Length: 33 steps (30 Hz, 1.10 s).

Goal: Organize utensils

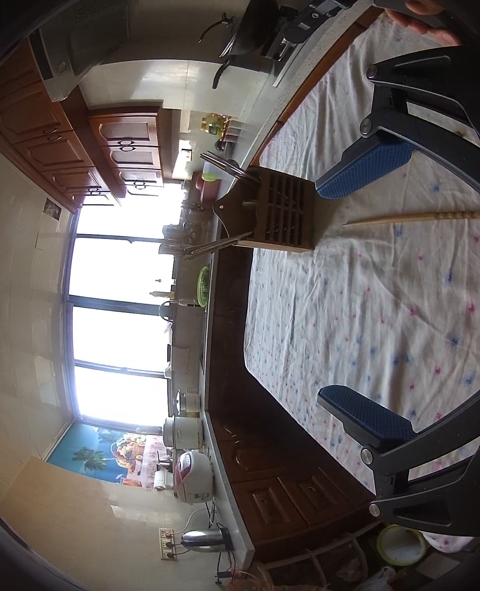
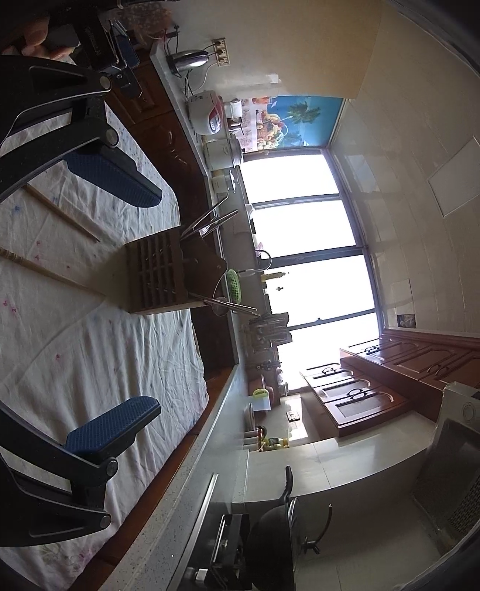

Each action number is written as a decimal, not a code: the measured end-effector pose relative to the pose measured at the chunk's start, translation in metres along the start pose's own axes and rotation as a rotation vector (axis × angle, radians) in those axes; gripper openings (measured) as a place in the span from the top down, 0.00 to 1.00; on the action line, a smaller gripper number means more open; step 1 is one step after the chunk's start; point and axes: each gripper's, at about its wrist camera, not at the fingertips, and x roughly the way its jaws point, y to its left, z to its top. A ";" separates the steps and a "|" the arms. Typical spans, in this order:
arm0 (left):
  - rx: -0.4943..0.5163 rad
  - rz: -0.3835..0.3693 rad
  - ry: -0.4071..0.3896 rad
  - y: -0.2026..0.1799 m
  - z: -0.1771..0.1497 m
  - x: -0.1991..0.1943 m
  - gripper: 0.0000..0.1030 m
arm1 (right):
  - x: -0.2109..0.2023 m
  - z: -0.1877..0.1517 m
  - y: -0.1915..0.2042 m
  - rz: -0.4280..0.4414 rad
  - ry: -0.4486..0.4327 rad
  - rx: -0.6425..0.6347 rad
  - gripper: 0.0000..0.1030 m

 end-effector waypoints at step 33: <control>0.085 0.025 0.034 -0.014 -0.014 -0.007 0.01 | -0.004 -0.029 0.005 0.005 0.069 -0.073 0.00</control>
